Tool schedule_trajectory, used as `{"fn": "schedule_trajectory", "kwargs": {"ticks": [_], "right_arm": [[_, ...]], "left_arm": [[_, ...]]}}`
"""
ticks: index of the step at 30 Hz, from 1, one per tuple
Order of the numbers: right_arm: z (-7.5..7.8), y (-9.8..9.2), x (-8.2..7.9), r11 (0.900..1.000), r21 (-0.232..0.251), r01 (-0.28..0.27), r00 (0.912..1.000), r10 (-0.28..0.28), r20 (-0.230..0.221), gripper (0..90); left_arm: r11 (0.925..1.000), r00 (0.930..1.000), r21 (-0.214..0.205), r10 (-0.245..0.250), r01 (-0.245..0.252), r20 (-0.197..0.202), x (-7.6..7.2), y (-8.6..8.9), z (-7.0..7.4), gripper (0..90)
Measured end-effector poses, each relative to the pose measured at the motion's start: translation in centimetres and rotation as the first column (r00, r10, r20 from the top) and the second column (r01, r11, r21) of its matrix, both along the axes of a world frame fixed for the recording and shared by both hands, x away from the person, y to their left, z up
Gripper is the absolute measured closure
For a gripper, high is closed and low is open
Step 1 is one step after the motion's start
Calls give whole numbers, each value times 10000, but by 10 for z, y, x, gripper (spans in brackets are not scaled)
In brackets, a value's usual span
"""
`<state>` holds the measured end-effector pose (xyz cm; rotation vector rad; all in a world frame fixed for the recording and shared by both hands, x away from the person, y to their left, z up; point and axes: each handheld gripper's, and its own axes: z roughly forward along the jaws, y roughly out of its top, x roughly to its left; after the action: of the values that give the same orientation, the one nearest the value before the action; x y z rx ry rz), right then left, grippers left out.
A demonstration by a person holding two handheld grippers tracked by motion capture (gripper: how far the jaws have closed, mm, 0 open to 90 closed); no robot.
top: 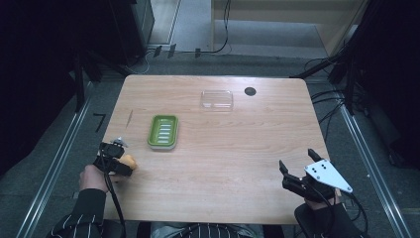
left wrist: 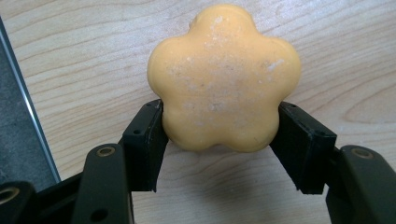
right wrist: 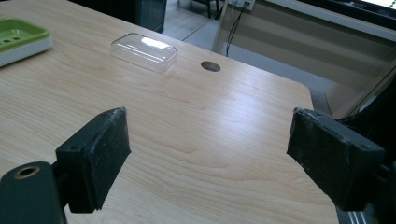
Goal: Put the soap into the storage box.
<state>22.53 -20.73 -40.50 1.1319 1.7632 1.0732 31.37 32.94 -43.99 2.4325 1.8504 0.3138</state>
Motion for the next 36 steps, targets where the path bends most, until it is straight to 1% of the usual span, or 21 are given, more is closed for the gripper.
{"fn": "schedule_trajectory", "kwargs": {"ticks": [3,4,6,7,9,10,12,13,24,31,36], "right_arm": [[0,0,0,10000,6,-1,10000,1,-3,133],[0,0,0,10000,7,-6,10000,6,-25,133],[0,0,0,10000,11,-13,10000,13,-34,134],[0,0,0,10000,5,-21,10000,21,-27,134],[0,0,0,10000,17,-13,10000,13,-22,133],[0,0,0,10000,17,-11,10000,11,-19,133],[0,0,0,10000,21,-12,10000,12,-28,134],[0,0,0,10000,19,-11,10000,11,-48,133],[0,0,0,10000,10,-15,10000,15,-29,134],[0,0,0,10000,29,-13,10000,13,-20,133],[0,-1,0,10000,47,-11,10000,11,-17,133]], "left_arm": [[10000,10000,-21,17,-17,-83,1,0,0,389],[10000,9999,5,99,-99,-120,2,0,-1,380],[9999,9997,-8,163,-163,-192,2,0,-2,309],[9999,9996,-3,157,-157,-250,4,1,-3,307],[9998,9995,-19,216,-216,-222,4,0,-3,310],[9998,9992,5,191,-191,-363,6,0,-4,320],[9998,9991,-31,176,-178,-393,7,0,-5,360],[9999,9990,18,120,-119,-421,7,0,-5,378],[9999,9988,-82,93,-97,-481,8,0,-6,385],[9998,9992,-179,76,-83,-390,7,2,-6,393],[9998,9996,-208,-56,50,-284,6,2,-6,395]]}}
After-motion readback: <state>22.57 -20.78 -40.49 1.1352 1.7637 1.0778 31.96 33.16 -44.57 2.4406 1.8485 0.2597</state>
